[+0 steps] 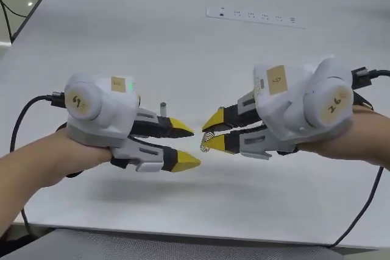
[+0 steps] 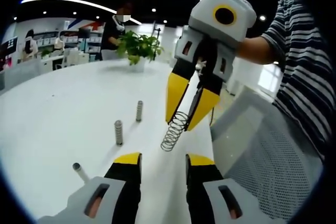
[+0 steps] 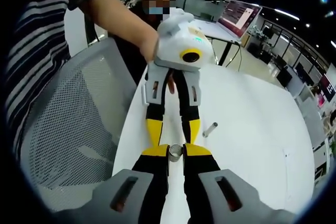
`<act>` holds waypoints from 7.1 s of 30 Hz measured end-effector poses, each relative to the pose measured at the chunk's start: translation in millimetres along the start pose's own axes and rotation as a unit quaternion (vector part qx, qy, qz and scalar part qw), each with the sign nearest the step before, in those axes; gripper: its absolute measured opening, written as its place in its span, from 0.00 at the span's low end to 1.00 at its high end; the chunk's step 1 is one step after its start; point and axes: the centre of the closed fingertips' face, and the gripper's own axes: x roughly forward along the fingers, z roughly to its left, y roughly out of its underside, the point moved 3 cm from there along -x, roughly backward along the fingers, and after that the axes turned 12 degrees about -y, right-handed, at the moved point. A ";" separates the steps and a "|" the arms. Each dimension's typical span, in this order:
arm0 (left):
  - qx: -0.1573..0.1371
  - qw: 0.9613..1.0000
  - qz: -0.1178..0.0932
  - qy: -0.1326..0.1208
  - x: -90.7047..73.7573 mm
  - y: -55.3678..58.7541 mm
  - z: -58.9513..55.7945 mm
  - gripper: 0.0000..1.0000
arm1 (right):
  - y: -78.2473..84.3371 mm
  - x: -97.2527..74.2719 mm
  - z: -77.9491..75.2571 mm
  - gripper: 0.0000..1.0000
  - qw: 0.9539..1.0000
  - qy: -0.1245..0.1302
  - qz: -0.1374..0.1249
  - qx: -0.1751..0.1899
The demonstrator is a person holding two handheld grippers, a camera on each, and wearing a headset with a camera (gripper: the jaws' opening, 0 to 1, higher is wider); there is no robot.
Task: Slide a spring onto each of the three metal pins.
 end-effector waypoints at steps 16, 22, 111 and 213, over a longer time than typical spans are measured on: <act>-0.019 1.000 -0.009 -0.020 -9.6 -0.2 7.5 0.40 | 3.8 -2.9 -7.8 0.06 1.000 0.017 -0.003 0.004; -0.025 0.999 -0.011 -0.037 -17.6 2.3 14.5 0.47 | 8.3 -2.4 -7.9 0.06 1.000 0.016 0.002 0.008; -0.071 0.987 -0.044 -0.134 -83.8 23.4 49.0 0.98 | -35.4 17.3 -76.1 0.06 0.999 0.025 -0.017 -0.010; -0.087 0.984 -0.050 -0.146 -77.4 16.1 60.3 0.98 | -2.1 55.5 -88.1 0.27 0.985 0.064 -0.114 0.114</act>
